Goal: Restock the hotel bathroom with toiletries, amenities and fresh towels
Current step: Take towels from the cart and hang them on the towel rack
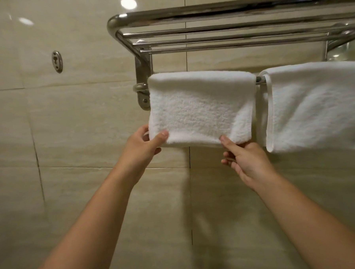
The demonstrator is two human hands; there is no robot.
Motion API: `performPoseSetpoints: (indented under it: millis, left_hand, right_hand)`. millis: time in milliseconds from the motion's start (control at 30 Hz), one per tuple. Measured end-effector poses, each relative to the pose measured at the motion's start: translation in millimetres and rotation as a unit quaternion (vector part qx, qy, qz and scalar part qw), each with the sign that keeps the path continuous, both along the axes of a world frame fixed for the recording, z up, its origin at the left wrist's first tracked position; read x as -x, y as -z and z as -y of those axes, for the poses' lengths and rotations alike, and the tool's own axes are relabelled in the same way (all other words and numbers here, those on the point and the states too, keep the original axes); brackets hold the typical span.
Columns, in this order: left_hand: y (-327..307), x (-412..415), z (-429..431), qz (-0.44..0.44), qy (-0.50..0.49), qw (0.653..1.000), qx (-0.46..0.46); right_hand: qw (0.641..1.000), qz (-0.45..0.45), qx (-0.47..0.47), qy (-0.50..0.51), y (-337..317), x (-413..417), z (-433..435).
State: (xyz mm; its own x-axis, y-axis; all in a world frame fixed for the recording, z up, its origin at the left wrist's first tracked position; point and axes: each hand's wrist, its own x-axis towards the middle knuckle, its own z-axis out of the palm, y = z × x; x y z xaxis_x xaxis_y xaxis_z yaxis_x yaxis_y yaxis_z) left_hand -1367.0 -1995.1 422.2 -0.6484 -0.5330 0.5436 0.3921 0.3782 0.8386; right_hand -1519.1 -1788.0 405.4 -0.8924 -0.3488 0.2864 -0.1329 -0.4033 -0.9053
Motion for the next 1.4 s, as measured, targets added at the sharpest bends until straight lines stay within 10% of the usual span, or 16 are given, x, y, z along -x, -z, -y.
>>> performPoseSetpoints:
  millis: [433, 800, 1400]
  left_hand:
    - [33.6, -28.6, -20.3, 0.127, -0.182, 0.966, 0.132]
    - [79.0, -114.9, -4.8, 0.336, -0.401, 0.766, 0.373]
    - [181.4, -401.2, 27.9, 0.522, -0.548, 0.614, 0.224]
  right_hand:
    - [0.954, -0.166, -0.249, 0.014, 38.5, -20.0, 9.2]
    - [0.803, -0.460, -0.378, -0.007, 77.0, -110.7, 81.0]
    - [0.706, -0.597, -0.299, -0.237, 156.8, -363.1, 225.4]
